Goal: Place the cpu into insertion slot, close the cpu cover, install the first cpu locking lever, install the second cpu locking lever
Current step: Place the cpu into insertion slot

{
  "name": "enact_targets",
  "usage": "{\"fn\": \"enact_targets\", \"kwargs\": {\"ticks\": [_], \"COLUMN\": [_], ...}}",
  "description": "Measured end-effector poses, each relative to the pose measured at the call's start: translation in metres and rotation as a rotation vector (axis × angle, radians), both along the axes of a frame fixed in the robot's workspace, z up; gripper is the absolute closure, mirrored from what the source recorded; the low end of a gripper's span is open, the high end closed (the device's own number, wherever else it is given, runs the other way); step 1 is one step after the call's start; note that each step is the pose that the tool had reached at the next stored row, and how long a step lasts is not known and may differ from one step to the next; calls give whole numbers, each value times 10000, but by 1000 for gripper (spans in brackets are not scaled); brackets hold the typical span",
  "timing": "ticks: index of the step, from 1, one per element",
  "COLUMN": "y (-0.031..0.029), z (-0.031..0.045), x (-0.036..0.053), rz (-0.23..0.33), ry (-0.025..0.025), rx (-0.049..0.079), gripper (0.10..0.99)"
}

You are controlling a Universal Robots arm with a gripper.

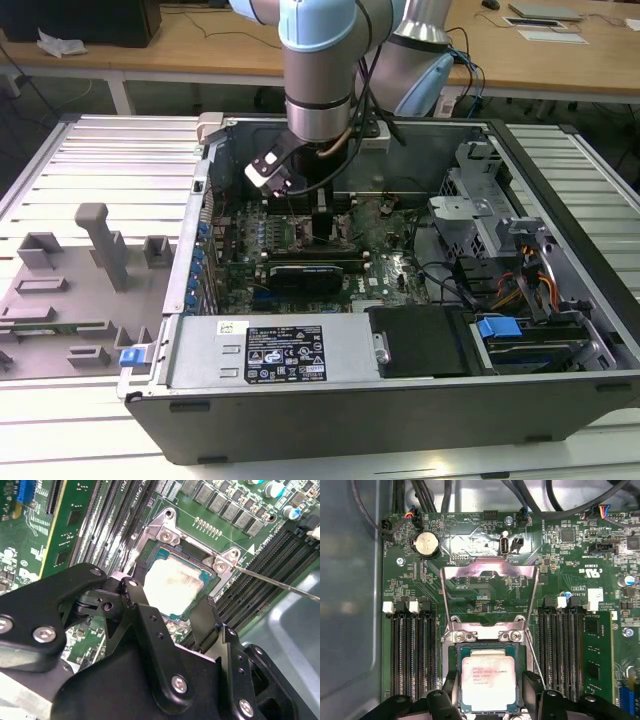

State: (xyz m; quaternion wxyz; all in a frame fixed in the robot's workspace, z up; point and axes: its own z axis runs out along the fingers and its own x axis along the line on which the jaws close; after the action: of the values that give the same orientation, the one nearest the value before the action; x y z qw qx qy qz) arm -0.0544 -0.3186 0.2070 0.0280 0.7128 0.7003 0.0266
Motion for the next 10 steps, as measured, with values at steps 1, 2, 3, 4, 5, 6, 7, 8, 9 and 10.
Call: {"fn": "enact_targets", "kwargs": {"ticks": [1, 2, 3, 4, 5, 6, 7, 8, 9, 10], "y": [0, 1, 0, 0, 0, 0, 0, 0, 0, 0], "z": [0, 0, 3, 4, 5, 6, 6, 7, 9, 9], "x": [1, 1, 0, 0, 0, 0, 0, 0, 0, 0], "rz": [1, 0, 1, 0, 1, 1, 0, 1, 1, 0], "ry": [-2, -2, -1, -1, -1, 0, -1, -1, 0, 0], "rx": [2, 3, 0, 0, 0, 0, 0, 0, 0, 0], "gripper": [467, 467, 467, 482, 482, 549, 612, 612, 671, 733]}}
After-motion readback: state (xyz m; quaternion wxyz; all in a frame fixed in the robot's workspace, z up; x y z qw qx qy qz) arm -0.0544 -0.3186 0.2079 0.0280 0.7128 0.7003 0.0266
